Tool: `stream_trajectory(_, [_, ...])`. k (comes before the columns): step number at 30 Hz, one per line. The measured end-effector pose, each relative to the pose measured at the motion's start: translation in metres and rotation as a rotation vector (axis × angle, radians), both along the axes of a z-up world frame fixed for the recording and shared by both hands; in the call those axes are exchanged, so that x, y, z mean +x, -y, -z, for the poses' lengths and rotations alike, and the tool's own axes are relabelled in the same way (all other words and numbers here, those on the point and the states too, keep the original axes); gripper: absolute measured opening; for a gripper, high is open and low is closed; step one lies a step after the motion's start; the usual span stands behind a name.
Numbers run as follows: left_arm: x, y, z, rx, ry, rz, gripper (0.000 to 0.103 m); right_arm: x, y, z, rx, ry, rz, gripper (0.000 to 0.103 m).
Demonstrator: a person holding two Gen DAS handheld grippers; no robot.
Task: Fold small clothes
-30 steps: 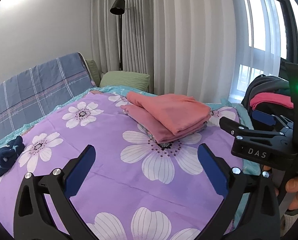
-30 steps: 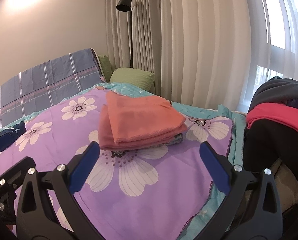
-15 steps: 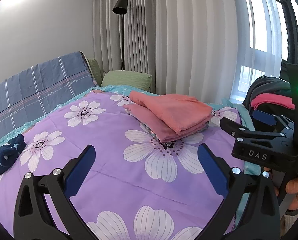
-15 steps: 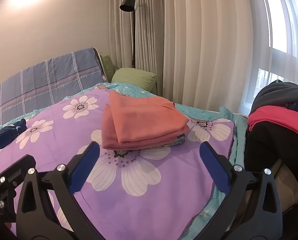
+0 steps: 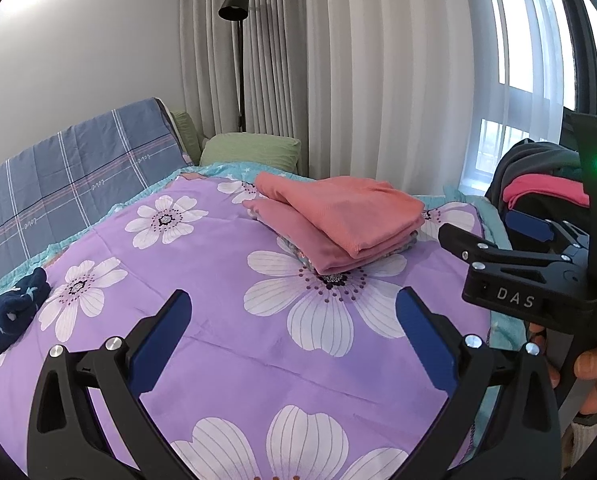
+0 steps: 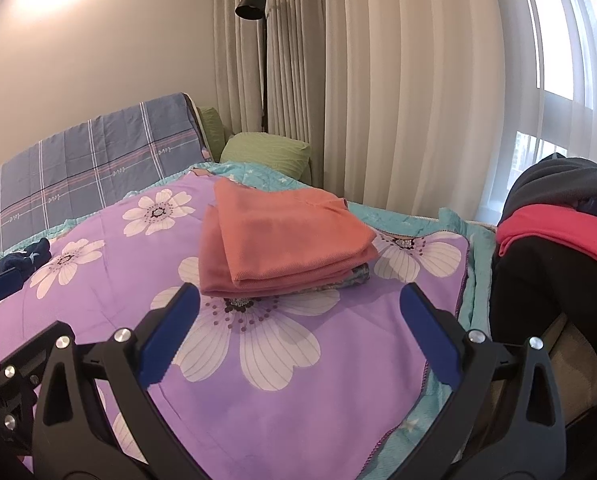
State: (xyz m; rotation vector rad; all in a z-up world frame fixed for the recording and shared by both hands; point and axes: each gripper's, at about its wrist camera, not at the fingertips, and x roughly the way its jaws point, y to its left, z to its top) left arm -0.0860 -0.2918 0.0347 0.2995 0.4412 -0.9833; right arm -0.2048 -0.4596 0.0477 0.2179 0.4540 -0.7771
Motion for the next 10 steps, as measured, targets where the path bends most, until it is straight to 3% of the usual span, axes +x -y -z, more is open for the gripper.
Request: stream_trajectory(10, [0.0002, -0.0007, 0.0015, 0.004, -0.006, -0.006, 0.102, 0.0014, 0.0004, 0.0008, 0.008, -0.001, 0.002, 0.101])
